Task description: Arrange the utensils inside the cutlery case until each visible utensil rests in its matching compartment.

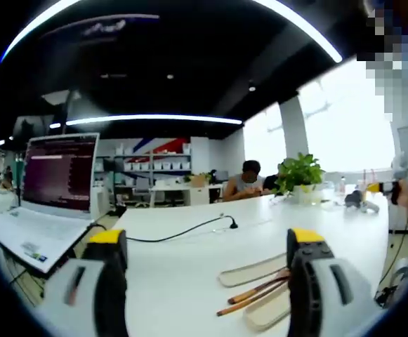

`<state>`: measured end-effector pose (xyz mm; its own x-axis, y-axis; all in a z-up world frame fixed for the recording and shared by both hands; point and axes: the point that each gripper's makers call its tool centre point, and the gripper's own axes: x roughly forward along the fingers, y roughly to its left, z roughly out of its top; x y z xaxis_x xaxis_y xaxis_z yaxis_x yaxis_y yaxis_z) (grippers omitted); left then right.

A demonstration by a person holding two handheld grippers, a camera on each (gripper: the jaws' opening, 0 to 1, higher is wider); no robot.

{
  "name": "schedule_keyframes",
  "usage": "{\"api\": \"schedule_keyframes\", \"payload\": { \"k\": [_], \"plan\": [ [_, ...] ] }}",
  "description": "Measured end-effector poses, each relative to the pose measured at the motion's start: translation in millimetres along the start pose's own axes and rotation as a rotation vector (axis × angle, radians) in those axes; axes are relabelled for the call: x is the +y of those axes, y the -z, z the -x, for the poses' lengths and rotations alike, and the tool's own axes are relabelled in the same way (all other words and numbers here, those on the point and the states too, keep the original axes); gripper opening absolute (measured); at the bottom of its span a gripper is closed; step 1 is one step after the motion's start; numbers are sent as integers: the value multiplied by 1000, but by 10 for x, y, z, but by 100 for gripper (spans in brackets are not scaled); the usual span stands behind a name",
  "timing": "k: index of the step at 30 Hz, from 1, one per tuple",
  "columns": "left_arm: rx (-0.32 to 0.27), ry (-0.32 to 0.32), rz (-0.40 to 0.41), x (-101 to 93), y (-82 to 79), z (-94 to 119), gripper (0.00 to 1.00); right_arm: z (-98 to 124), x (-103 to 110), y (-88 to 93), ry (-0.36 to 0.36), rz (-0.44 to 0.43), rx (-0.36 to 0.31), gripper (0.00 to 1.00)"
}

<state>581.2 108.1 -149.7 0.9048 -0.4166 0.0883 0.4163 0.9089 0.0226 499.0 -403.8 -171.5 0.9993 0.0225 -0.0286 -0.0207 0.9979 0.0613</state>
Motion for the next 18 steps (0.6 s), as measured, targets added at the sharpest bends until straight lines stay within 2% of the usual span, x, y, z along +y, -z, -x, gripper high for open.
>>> {"api": "schedule_keyframes", "payload": {
  "k": [10,14,18],
  "plan": [
    [10,3,-10,-8,13,-3,100,13,-7,6,6,3,6,99],
    [8,-3,-10,-8,10,-5,99,15,13,-68,-14,-42,-45,99],
    [6,3,1,-12,11,-15,99,20,19,-75,-27,-64,-45,99]
  ]
}}
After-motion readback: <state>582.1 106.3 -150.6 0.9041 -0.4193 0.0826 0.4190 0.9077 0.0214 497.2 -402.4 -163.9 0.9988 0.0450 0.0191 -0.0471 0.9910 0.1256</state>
